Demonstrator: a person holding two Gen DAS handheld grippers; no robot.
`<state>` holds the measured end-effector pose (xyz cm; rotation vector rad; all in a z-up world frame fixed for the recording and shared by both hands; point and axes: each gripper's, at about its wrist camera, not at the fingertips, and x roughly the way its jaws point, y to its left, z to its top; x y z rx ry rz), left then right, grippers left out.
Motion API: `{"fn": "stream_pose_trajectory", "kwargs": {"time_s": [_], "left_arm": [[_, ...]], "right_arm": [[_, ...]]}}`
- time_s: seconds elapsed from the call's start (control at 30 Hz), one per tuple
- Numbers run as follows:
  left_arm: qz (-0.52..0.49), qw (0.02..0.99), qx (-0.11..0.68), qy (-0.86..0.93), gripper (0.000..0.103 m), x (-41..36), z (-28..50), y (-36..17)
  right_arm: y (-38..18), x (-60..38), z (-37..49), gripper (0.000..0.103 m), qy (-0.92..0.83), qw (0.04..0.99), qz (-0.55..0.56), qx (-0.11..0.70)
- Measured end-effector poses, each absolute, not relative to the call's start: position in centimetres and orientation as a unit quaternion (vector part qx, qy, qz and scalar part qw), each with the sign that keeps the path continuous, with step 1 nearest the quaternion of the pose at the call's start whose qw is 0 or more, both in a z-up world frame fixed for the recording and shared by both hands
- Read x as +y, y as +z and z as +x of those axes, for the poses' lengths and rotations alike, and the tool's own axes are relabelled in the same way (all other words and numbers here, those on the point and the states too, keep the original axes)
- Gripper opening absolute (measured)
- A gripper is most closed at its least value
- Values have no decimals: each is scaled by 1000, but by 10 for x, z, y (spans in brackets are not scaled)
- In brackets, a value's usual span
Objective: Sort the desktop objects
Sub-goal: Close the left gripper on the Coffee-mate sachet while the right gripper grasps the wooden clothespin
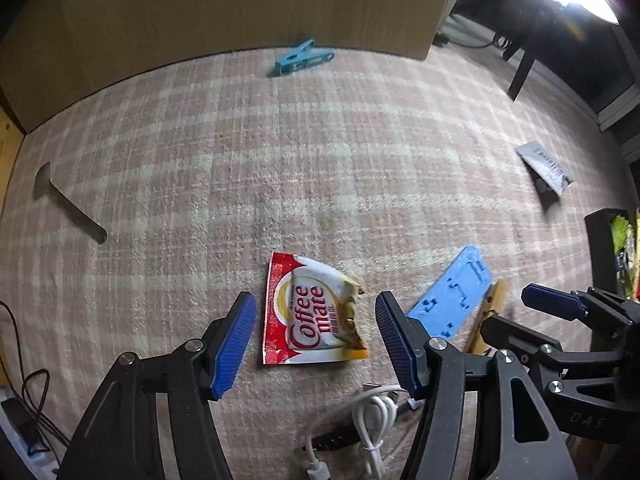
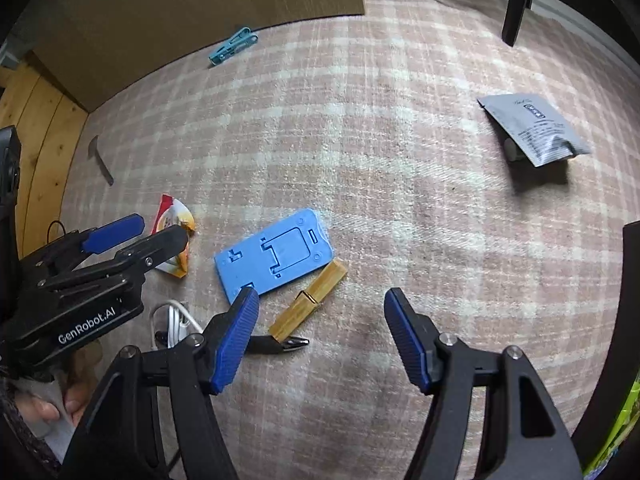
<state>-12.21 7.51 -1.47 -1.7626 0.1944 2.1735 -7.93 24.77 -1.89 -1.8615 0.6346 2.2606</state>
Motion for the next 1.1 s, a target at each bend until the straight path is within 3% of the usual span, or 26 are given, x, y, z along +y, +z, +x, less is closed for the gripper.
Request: {"fn": "stream_pose_trajectory", "kwargs": {"time_s": [0.13,0.3,0.47,0.63,0.87,0.93,1.0,1.1], "left_arm": [[-622,158,87,762,60,75,-122,-25],[-611,152,98,771,59,74,-124,-25],[-603,145,104,778,59,64,-127,-26],[-595,150,111,782,56,57,-127,-28],[-572,161,90,799,44,46,-120,-25],[-568,163,65,804,35,38,-119,-21],[-567,159,44,807,11,29,-119,-14],[-565,154,47,809,6,16,-117,-10]], "right_arm": [[-28,242,-83,50,746,73,-630,204],[-29,232,-88,47,750,88,-629,186],[-31,219,-86,27,757,98,-630,140],[-33,222,-70,16,760,112,-629,118],[-35,212,-49,13,776,118,-613,87],[-34,214,-42,13,779,120,-607,104],[-31,216,-34,13,783,128,-598,115],[-25,217,-24,13,790,130,-585,131]]}}
